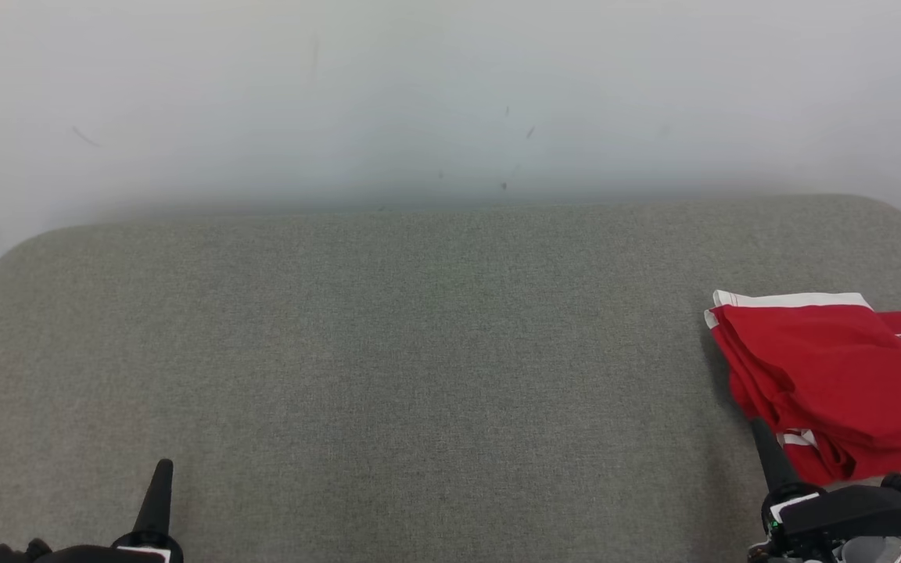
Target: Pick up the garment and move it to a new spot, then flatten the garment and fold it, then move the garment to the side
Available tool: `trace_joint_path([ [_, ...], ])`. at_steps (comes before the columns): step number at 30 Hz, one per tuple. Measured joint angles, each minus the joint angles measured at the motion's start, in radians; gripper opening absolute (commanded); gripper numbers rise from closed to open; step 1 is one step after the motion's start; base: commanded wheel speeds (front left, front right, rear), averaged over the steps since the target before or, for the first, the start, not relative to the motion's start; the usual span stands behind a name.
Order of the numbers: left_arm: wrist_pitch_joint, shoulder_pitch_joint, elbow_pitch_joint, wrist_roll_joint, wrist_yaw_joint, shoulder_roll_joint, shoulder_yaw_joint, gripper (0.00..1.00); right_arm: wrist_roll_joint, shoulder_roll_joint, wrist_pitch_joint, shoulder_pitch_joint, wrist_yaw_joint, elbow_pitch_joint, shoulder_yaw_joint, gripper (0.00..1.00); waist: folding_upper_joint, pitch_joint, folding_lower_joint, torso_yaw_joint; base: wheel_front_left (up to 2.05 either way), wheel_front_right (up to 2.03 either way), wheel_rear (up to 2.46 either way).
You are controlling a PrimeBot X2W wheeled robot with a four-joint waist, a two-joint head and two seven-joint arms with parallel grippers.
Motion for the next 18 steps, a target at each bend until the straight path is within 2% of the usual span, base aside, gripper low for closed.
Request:
trace_joint_path([
  [18, 0.044, -0.021, 0.005, -0.241, -0.05, -0.016, 0.065, 0.0, 0.245, 0.004, 0.038, -0.024, 0.026, 0.005, -0.026, 0.0, 0.0, 0.009, 0.0, -0.009, 0.0, 0.0, 0.0],
])
